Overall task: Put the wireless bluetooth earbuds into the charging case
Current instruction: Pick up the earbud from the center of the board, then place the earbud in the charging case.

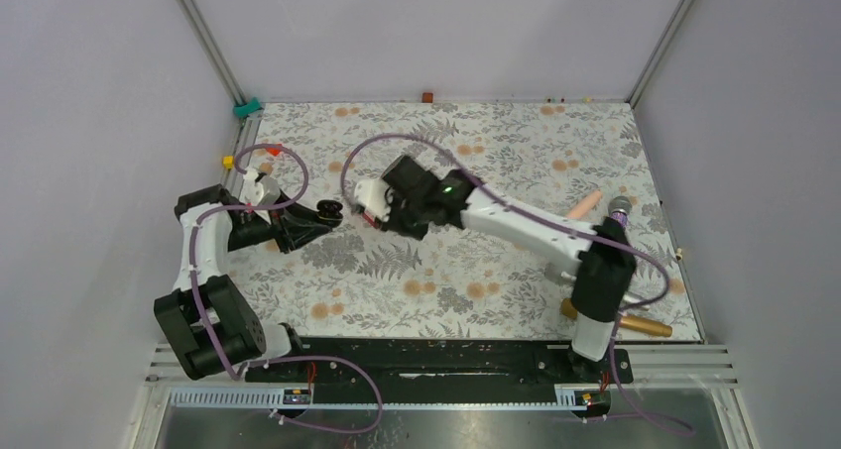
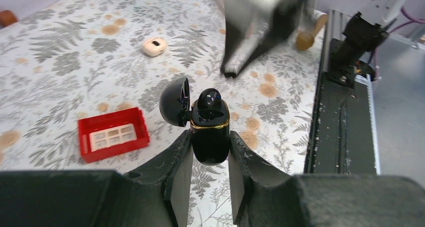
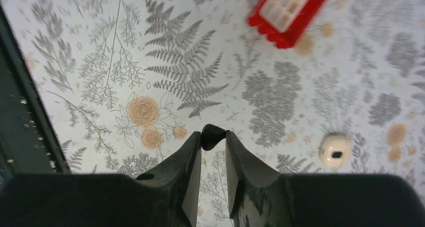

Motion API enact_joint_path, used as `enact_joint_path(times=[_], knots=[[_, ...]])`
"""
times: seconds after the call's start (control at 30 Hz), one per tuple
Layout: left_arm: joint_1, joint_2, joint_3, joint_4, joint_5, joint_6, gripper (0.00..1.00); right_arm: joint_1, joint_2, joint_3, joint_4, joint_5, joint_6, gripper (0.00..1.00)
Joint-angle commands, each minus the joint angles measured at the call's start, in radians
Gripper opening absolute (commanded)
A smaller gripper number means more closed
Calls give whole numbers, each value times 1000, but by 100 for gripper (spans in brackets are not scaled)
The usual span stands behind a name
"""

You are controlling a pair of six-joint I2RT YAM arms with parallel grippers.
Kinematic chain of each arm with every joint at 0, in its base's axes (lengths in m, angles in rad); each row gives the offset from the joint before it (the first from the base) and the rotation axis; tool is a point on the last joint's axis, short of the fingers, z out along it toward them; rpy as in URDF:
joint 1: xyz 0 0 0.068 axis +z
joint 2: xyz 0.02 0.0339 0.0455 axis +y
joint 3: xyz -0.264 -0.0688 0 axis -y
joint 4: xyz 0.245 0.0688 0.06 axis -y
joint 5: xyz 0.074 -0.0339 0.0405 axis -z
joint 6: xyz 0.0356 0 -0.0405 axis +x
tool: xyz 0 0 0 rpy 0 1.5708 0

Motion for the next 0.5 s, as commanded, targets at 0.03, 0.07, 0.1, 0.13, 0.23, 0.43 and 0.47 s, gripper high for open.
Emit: enact_joint_path(times=[0.03, 0.07, 0.1, 0.13, 0.23, 0.43, 0.47], knots=[[-114, 34, 43, -41, -25, 25, 0, -133, -253, -15, -54, -340, 104, 21], [-142, 42, 54, -41, -44, 16, 0, -147, -287, -27, -53, -372, 110, 21], [-170, 47, 67, -41, -63, 7, 0, -160, -318, -36, -52, -399, 117, 21], [-200, 53, 82, -41, -84, -5, 0, -172, -344, -41, -51, -427, 125, 22], [-273, 76, 132, -39, -137, -55, 0, -203, -416, -63, -18, -502, 173, 22], [-402, 86, 215, 367, -341, -657, 0, -274, -490, -59, 64, -652, 306, 22], [-410, 72, 205, 450, -379, -740, 0, -287, -495, -63, 83, -672, 341, 22]])
